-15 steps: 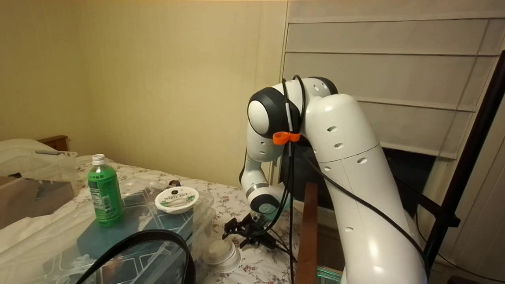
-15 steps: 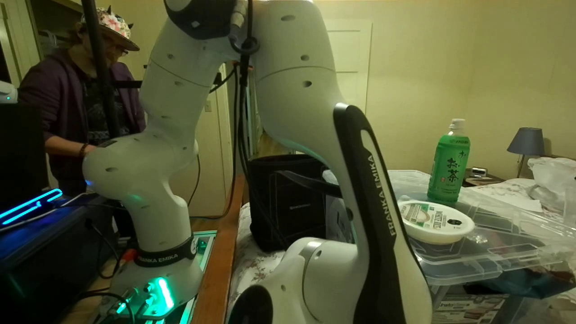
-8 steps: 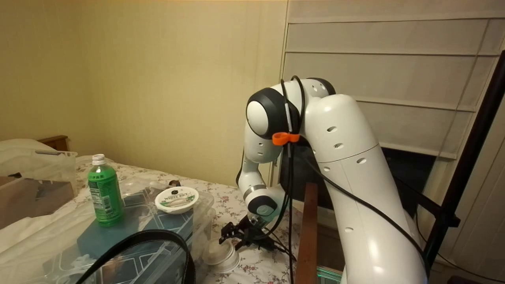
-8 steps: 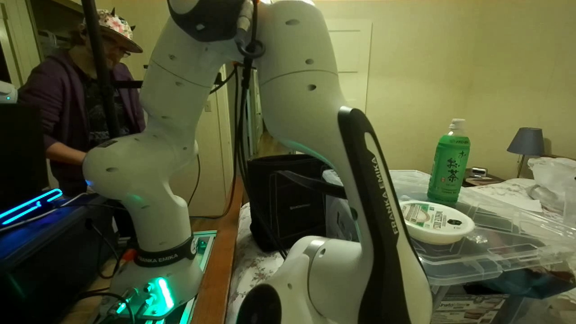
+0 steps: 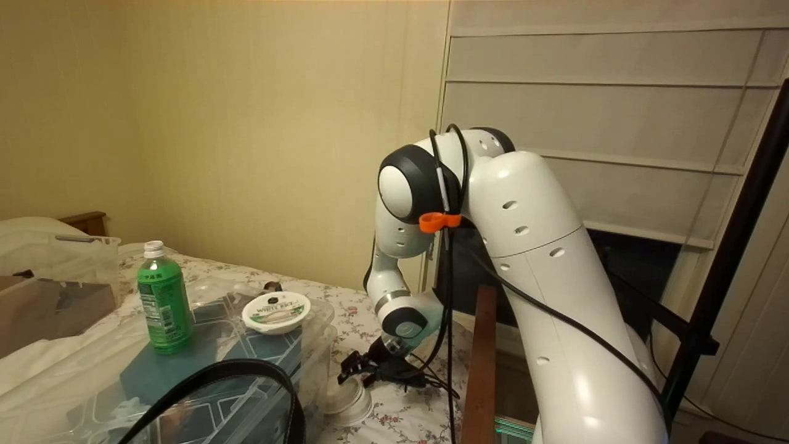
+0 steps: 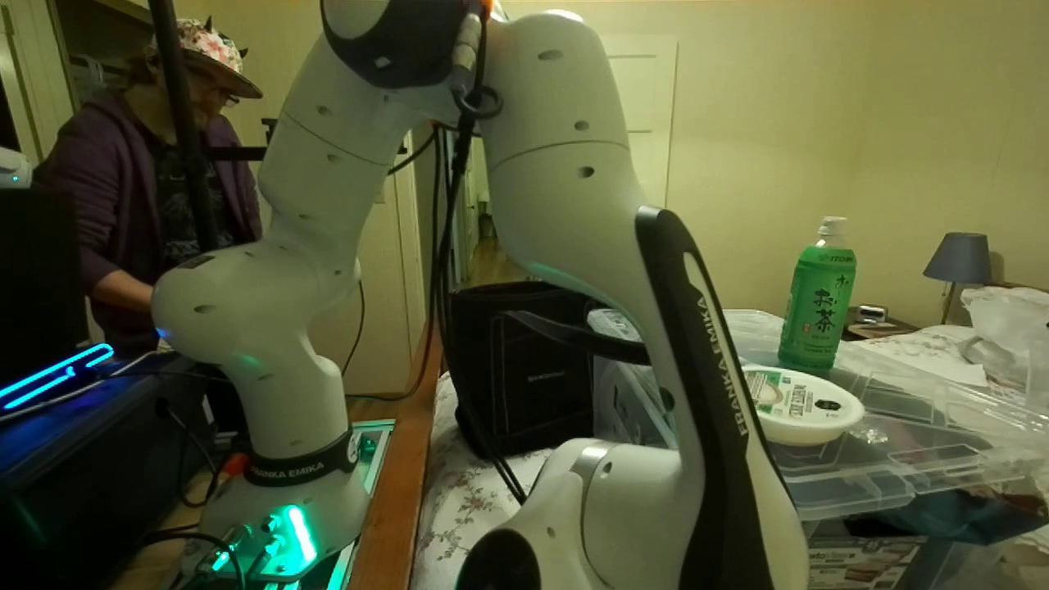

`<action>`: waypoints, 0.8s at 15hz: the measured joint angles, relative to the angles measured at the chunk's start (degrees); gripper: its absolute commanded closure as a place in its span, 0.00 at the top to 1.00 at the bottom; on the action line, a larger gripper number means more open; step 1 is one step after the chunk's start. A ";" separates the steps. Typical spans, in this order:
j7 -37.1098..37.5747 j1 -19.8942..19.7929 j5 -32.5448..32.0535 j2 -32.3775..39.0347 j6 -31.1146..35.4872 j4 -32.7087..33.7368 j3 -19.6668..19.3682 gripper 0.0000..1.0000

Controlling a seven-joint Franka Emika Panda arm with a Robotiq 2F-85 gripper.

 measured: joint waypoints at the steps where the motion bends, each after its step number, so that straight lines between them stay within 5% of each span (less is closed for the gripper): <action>1: -0.84 0.03 0.00 0.39 0.00 0.74 0.13 0.96; 7: -3.43 0.06 -0.02 2.82 -0.09 5.14 0.83 0.79; 10: -3.85 0.02 -0.31 3.64 -0.06 5.88 0.80 0.48; 12: -3.73 -0.09 -0.71 3.77 -0.07 5.91 0.56 0.38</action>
